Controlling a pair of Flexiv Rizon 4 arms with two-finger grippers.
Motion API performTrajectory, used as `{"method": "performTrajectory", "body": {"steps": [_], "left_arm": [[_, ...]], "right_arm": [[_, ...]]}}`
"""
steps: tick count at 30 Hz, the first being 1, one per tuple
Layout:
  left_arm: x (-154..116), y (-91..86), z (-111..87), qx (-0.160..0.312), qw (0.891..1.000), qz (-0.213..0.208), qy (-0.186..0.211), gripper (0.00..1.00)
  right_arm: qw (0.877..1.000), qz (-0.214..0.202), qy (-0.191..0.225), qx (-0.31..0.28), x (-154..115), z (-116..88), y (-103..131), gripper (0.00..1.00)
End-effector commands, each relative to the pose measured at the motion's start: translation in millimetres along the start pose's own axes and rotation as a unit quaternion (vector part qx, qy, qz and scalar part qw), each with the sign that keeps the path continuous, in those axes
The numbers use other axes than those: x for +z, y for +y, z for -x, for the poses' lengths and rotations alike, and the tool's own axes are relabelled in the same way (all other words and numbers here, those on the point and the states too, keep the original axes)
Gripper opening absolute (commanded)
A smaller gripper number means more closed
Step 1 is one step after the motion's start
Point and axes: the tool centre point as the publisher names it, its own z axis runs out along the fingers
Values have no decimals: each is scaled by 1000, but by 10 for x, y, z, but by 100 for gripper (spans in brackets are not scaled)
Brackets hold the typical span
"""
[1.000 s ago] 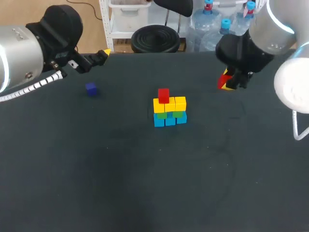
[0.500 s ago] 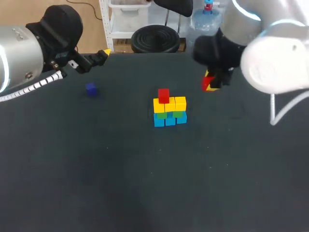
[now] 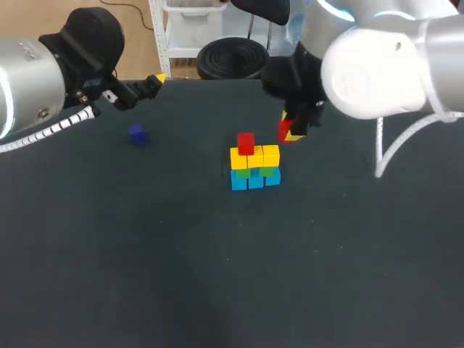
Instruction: Place the blue cubes, place green cubes on the blue cubes, place the yellow cubes on the green cubes, then place the red cubes on the yellow cubes, and place purple cube on the red cubes.
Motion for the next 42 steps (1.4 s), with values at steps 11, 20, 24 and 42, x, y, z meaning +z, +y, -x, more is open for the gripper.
{"method": "performTrajectory", "body": {"steps": [11,20,24,42], "left_arm": [[1,31,-2,1,1000,-6,-1,100],[1,31,-2,1,1000,-6,-1,100],[1,31,-2,1,1000,-6,-1,100],[1,31,-2,1,1000,-6,-1,100]], "right_arm": [[999,33,2,-30,139,264,25,0],[998,46,5,-34,203,299,75,0],[998,51,7,-33,220,298,83,0],[998,65,9,-26,265,314,87,0]]}}
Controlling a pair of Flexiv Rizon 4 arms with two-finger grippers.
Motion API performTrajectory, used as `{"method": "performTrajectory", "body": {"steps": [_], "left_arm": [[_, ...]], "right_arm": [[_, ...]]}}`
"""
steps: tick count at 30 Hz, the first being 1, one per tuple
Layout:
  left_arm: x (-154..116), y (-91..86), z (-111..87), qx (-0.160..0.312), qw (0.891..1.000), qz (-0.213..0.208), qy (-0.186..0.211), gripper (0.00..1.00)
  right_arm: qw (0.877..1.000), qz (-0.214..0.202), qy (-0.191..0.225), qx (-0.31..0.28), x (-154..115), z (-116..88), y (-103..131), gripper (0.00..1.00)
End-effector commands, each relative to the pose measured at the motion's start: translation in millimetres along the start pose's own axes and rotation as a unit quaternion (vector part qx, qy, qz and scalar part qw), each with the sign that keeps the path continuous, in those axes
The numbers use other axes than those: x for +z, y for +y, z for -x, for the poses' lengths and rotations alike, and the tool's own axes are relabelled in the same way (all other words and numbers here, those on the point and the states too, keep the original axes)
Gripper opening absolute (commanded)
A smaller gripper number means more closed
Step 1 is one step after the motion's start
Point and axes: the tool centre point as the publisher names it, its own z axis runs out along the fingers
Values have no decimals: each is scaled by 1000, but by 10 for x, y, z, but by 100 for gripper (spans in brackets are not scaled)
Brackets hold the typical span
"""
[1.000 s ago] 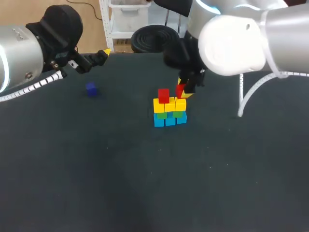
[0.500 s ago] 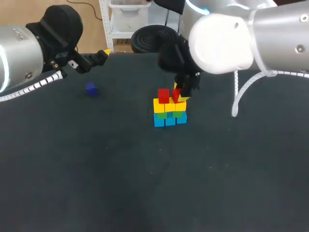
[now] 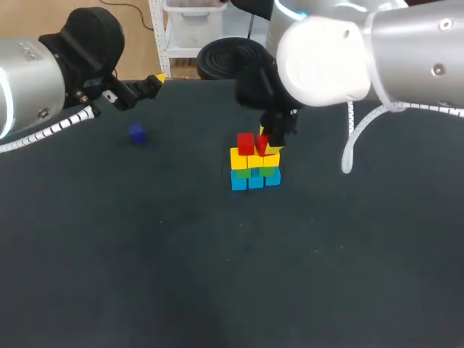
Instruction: Place the blue cubes, place green cubes on the blue cubes, place the yellow cubes on the green cubes, then place the red cubes on the yellow cubes, and place purple cube on the red cubes.
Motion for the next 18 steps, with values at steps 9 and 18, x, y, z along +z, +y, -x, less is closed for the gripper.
{"method": "performTrajectory", "body": {"steps": [9,18], "left_arm": [[1,31,-2,1,1000,-6,-1,100],[1,31,-2,1,1000,-6,-1,100]], "right_arm": [[999,-1,16,37,-36,6,40,0],[997,4,28,65,-10,-10,62,0]]}}
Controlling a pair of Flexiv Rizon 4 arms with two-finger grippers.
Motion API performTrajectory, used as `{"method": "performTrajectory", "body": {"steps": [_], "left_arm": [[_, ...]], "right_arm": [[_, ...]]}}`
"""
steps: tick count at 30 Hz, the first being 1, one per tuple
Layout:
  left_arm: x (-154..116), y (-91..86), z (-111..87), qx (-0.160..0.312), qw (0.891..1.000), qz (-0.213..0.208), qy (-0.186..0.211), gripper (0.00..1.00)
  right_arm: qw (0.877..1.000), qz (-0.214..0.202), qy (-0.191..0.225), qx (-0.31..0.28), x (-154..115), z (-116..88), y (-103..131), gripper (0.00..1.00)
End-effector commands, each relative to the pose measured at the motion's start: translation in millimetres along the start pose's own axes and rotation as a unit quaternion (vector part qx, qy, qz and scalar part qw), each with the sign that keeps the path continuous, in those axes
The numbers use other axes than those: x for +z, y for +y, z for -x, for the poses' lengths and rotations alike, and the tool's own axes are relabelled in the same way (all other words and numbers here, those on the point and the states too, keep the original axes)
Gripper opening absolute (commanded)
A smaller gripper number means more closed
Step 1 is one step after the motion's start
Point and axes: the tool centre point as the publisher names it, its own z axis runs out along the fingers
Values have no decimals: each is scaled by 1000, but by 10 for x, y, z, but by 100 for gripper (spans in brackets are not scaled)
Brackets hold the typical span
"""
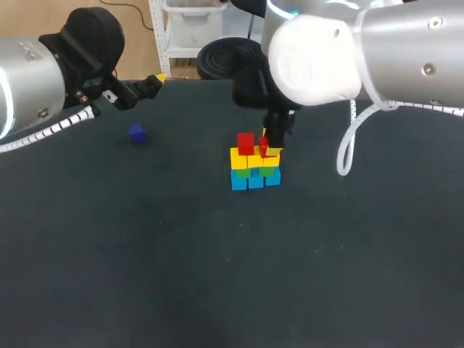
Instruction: Place the blue cubes, place green cubes on the blue cubes, place the yellow cubes on the green cubes, then place the red cubes on the yellow cubes, and place purple cube on the red cubes.
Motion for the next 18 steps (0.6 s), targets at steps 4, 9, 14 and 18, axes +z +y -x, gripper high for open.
{"method": "performTrajectory", "body": {"steps": [4,9,14,18], "left_arm": [[1,31,-2,1,1000,-6,-1,100],[1,31,-2,1,1000,-6,-1,100],[1,31,-2,1,1000,-6,-1,100],[1,31,-2,1,1000,-6,-1,100]], "right_arm": [[1000,-15,0,20,-13,22,-12,0],[999,-25,-4,30,-41,44,-33,0],[999,-26,-4,30,-37,69,-38,0],[999,-23,-2,30,-4,70,-44,0]]}}
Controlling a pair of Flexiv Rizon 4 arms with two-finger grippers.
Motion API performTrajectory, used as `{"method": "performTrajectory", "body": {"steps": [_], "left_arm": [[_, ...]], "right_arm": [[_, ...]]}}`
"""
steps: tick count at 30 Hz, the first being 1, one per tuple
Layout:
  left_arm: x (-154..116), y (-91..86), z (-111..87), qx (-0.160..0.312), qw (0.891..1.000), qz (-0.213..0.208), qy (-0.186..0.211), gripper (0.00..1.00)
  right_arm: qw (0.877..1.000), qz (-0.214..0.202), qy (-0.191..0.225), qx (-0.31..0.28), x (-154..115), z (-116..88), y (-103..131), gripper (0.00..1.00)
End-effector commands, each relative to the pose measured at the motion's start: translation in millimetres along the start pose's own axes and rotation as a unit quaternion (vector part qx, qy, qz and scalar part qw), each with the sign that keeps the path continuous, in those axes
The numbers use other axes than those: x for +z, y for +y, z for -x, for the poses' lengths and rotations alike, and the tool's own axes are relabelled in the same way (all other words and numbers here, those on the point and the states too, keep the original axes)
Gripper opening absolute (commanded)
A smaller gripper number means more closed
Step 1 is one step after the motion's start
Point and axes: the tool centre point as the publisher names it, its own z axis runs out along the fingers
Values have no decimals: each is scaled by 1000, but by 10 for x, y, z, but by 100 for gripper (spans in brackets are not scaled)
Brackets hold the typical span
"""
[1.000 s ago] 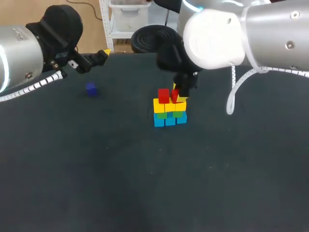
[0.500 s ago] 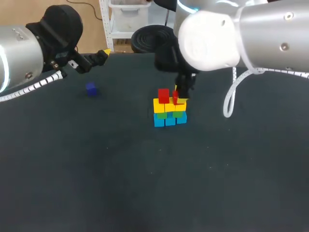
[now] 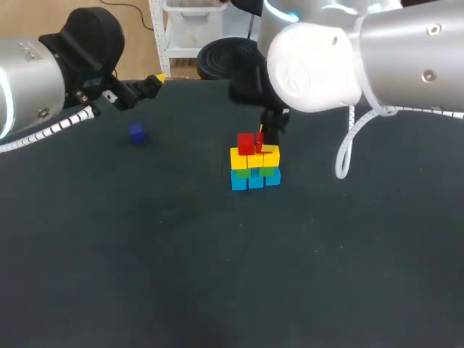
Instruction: Place the blue cubes, place green cubes on the blue cubes, place the yellow cubes on the green cubes, then place the red cubes on the yellow cubes, and place purple cube on the red cubes.
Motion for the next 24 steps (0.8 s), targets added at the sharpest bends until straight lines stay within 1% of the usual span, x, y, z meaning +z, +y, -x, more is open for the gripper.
{"method": "performTrajectory", "body": {"steps": [1,10,24], "left_arm": [[1,31,-2,1,1000,-6,-1,100],[1,31,-2,1,1000,-6,-1,100],[1,31,-2,1,1000,-6,-1,100]], "right_arm": [[1000,0,1,0,29,2,9,1],[1000,7,-2,-9,103,37,-15,0],[1000,3,-2,-11,72,8,-22,0]]}}
